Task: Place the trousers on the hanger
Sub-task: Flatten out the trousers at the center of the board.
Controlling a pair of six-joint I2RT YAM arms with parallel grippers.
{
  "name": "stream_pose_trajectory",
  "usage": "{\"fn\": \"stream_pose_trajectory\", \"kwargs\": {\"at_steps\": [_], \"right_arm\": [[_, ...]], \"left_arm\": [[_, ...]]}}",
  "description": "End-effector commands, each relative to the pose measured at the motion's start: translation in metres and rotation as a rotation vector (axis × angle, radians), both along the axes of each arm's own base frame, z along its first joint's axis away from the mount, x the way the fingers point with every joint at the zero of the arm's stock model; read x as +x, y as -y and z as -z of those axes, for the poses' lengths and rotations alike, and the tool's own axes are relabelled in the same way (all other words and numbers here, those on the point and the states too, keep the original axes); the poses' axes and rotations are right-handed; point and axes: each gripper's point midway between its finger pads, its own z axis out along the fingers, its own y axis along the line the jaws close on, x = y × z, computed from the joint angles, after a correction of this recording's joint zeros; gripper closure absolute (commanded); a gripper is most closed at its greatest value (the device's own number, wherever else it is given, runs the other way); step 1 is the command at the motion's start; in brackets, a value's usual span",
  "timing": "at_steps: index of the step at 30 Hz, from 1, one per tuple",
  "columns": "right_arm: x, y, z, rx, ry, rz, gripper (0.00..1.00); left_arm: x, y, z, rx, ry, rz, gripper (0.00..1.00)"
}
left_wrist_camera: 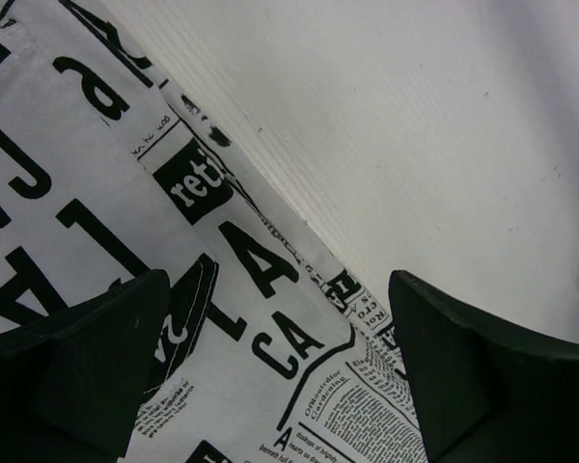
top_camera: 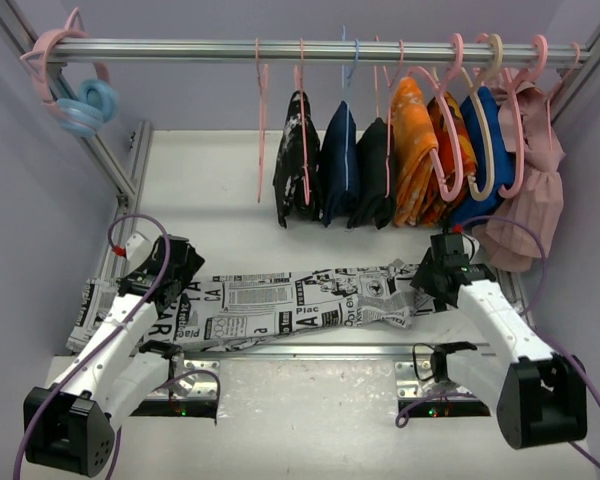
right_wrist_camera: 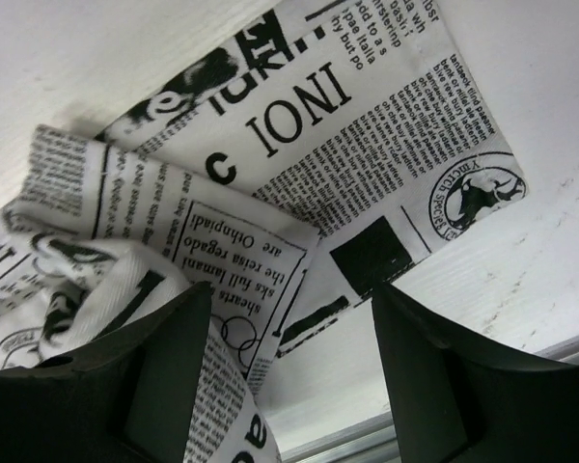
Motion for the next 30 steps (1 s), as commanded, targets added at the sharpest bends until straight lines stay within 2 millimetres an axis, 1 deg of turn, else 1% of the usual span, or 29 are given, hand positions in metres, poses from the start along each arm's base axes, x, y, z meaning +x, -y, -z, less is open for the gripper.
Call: {"fn": "stream_pose_trajectory", "kwargs": {"at_steps": [1, 4, 7, 8, 9, 13, 15, 16, 17, 18, 19, 20, 22, 25, 30], "right_arm": [[0.016, 0.001, -0.026, 0.004, 0.139, 0.004, 0.32], [0.012, 0.004, -0.018, -0.019, 0.078, -0.006, 0.34], [0.012, -0.002, -0.004, 0.007, 0.028, -0.038, 0.39], [0.014, -0.004, -0.001, 0.014, 0.024, -0.052, 0.42], [0.013, -0.006, 0.007, 0.019, -0.007, -0.069, 0.46], [0.022, -0.009, 0.015, 0.020, -0.029, -0.120, 0.49], [0.023, -0.013, 0.025, 0.034, -0.075, -0.136, 0.52], [0.024, -0.015, 0.027, 0.042, -0.083, -0.142, 0.57], [0.024, -0.016, 0.028, 0.046, -0.091, -0.143, 0.60], [0.024, -0.017, 0.031, 0.052, -0.095, -0.143, 0.67], [0.024, -0.018, 0.032, 0.061, -0.090, -0.146, 0.78], [0.024, -0.019, 0.032, 0.066, -0.084, -0.148, 0.84], [0.024, -0.019, 0.029, 0.064, -0.067, -0.145, 0.91], [0.023, -0.014, 0.022, 0.041, -0.055, -0.133, 0.95], [0.024, -0.004, -0.001, -0.002, 0.004, -0.087, 0.96]], "left_arm": [[0.007, 0.000, -0.003, 0.006, 0.025, 0.010, 0.05], [0.007, 0.001, 0.000, -0.002, 0.025, 0.013, 0.05], [0.006, 0.003, 0.003, -0.011, 0.023, 0.019, 0.05], [0.006, 0.003, 0.004, -0.011, 0.020, 0.019, 0.05], [0.006, 0.003, 0.004, -0.010, 0.019, 0.022, 0.05], [0.008, 0.005, 0.000, -0.012, 0.026, 0.034, 0.05], [0.009, 0.007, -0.001, -0.015, 0.032, 0.048, 0.05], [0.010, 0.007, -0.001, -0.014, 0.034, 0.050, 0.05], [0.010, 0.007, -0.001, -0.015, 0.034, 0.051, 0.05], [0.009, 0.007, 0.000, -0.016, 0.032, 0.052, 0.05], [0.009, 0.007, 0.000, -0.015, 0.031, 0.053, 0.05], [0.010, 0.007, -0.001, -0.014, 0.032, 0.055, 0.05], [0.010, 0.007, -0.001, -0.012, 0.031, 0.057, 0.06], [0.011, 0.007, -0.003, -0.009, 0.035, 0.056, 0.05], [0.013, 0.005, -0.009, -0.003, 0.045, 0.050, 0.06]]}}
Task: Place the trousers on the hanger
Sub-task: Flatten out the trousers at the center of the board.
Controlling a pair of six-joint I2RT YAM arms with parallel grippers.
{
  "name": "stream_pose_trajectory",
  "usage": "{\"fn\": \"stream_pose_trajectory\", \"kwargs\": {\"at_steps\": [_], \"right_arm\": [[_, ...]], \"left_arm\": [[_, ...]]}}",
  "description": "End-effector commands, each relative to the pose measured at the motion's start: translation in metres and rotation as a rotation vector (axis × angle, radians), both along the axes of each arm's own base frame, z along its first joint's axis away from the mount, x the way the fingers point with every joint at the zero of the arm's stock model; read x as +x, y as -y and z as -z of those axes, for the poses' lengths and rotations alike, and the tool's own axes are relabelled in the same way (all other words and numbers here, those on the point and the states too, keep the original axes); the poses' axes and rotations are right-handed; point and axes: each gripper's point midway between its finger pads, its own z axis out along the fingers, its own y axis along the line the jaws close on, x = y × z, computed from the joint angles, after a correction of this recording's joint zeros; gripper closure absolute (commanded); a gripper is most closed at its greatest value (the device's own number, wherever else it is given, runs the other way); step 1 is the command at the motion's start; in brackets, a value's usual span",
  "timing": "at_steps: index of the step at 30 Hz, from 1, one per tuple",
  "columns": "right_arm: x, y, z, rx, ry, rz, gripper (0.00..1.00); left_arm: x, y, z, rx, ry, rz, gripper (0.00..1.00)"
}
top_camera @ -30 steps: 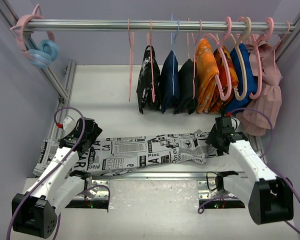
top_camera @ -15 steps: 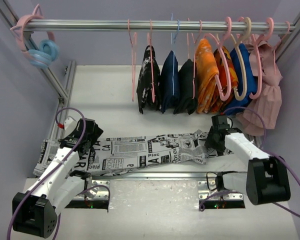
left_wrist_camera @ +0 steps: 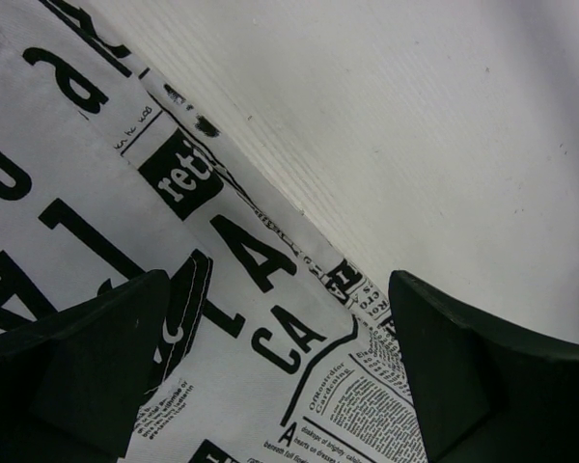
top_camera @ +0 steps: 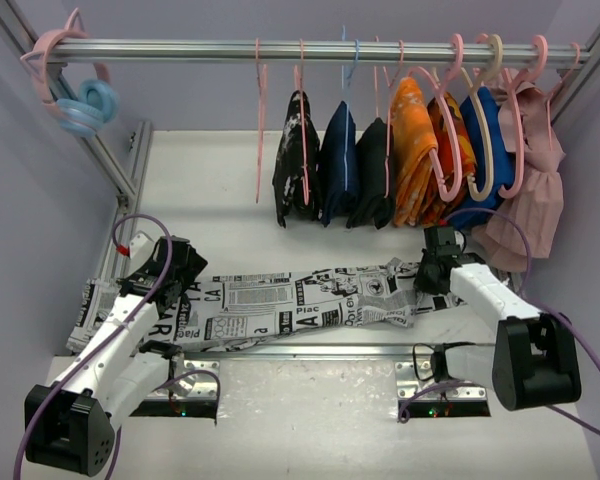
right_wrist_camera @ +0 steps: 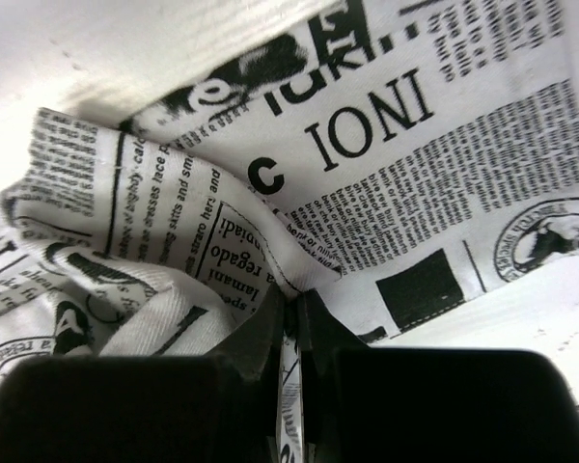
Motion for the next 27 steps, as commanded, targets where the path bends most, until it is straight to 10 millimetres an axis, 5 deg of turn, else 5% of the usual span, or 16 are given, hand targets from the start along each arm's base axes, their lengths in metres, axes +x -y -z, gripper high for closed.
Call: {"fn": "stream_pose_trajectory", "kwargs": {"at_steps": [1, 17, 22, 25, 27], "right_arm": [[0.010, 0.014, -0.026, -0.059, 0.093, 0.054, 0.98], [-0.027, 0.093, -0.062, -0.223, 0.194, 0.491, 1.00], [-0.034, 0.101, -0.070, -0.251, 0.195, 0.552, 1.00], [-0.028, 0.093, -0.077, -0.207, 0.225, 0.497, 0.89], [-0.013, 0.080, -0.090, -0.141, 0.286, 0.405, 0.50]], "left_arm": [[0.012, 0.000, -0.016, 0.004, 0.058, 0.000, 0.05], [0.013, -0.007, -0.022, 0.020, 0.051, -0.056, 0.05], [0.013, -0.008, -0.029, 0.026, 0.052, -0.058, 0.04], [0.013, -0.009, -0.036, 0.029, 0.061, -0.058, 0.00], [0.015, -0.006, -0.044, 0.019, 0.082, -0.038, 0.00]]}}
